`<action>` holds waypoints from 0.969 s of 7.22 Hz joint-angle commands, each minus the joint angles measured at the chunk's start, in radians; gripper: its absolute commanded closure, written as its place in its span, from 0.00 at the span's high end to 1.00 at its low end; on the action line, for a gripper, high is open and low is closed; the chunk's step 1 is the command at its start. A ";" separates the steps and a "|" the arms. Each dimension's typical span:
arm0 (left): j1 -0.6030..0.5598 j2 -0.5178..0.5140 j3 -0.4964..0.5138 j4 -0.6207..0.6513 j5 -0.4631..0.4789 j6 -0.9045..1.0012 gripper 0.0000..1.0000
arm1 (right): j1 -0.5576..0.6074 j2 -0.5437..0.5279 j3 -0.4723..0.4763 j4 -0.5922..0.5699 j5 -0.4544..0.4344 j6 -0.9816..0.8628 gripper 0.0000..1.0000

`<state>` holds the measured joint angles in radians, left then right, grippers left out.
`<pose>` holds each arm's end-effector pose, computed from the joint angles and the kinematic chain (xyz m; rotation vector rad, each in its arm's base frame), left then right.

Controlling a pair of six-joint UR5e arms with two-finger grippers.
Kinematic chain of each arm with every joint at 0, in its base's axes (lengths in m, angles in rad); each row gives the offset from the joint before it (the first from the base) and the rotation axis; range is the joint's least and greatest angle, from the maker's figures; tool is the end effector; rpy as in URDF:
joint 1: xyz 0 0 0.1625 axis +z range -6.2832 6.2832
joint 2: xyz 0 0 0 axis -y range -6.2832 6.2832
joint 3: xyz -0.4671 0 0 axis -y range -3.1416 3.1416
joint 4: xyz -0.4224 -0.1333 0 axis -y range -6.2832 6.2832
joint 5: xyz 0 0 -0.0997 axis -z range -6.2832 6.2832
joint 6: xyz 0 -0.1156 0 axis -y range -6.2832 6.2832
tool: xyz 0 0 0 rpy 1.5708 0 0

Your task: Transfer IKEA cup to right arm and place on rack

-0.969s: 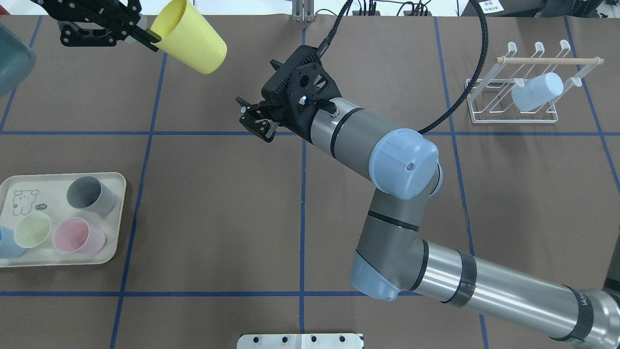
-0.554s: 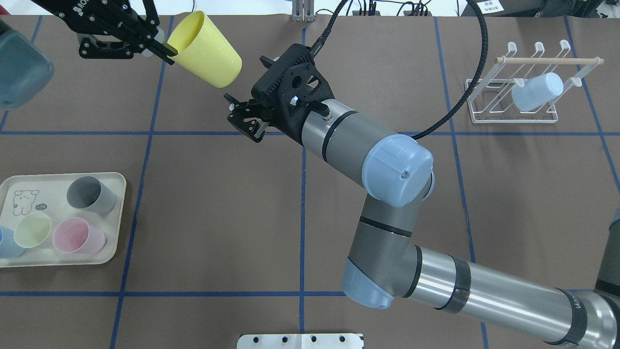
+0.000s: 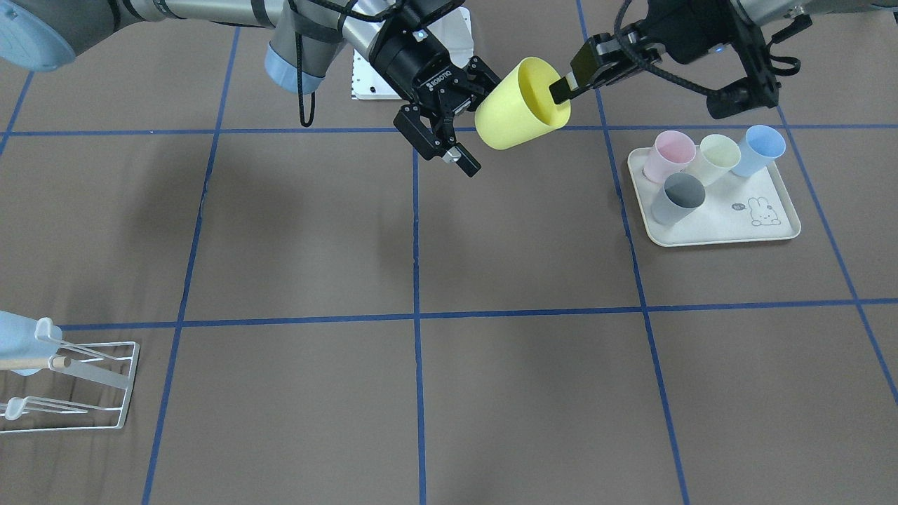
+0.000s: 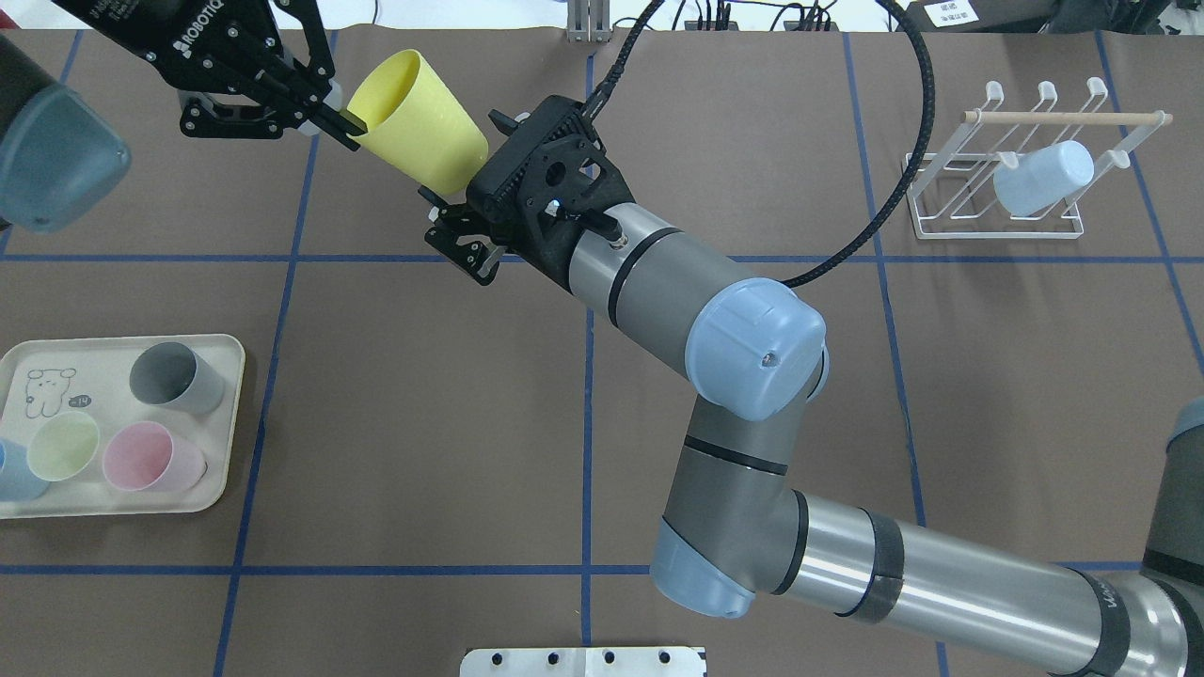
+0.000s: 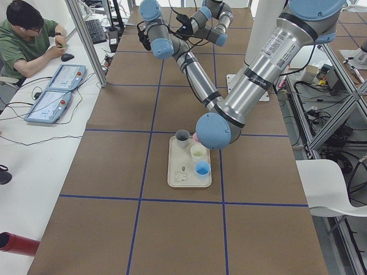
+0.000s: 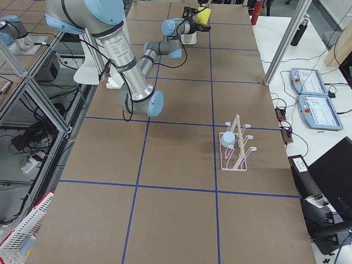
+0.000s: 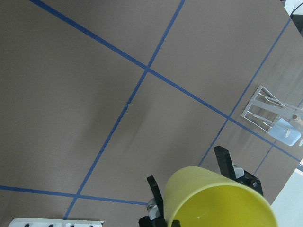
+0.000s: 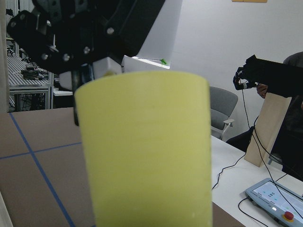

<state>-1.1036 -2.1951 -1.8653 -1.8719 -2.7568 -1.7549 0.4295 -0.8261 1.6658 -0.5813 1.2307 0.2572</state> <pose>0.2488 -0.5514 0.1270 -0.4388 1.3819 -0.3339 -0.5453 -0.4388 0.0673 1.5390 -0.9816 -0.3153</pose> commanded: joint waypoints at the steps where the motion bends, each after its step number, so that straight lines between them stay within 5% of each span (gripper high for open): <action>1: 0.002 0.000 0.000 -0.001 0.000 0.000 0.00 | -0.011 0.001 0.009 0.000 0.000 -0.038 0.90; 7: 0.011 0.000 0.006 -0.001 0.002 0.002 0.00 | -0.015 0.008 0.026 0.000 -0.002 -0.067 0.90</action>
<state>-1.0930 -2.1951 -1.8613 -1.8730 -2.7551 -1.7534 0.4150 -0.8185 1.6911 -0.5814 1.2292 0.1916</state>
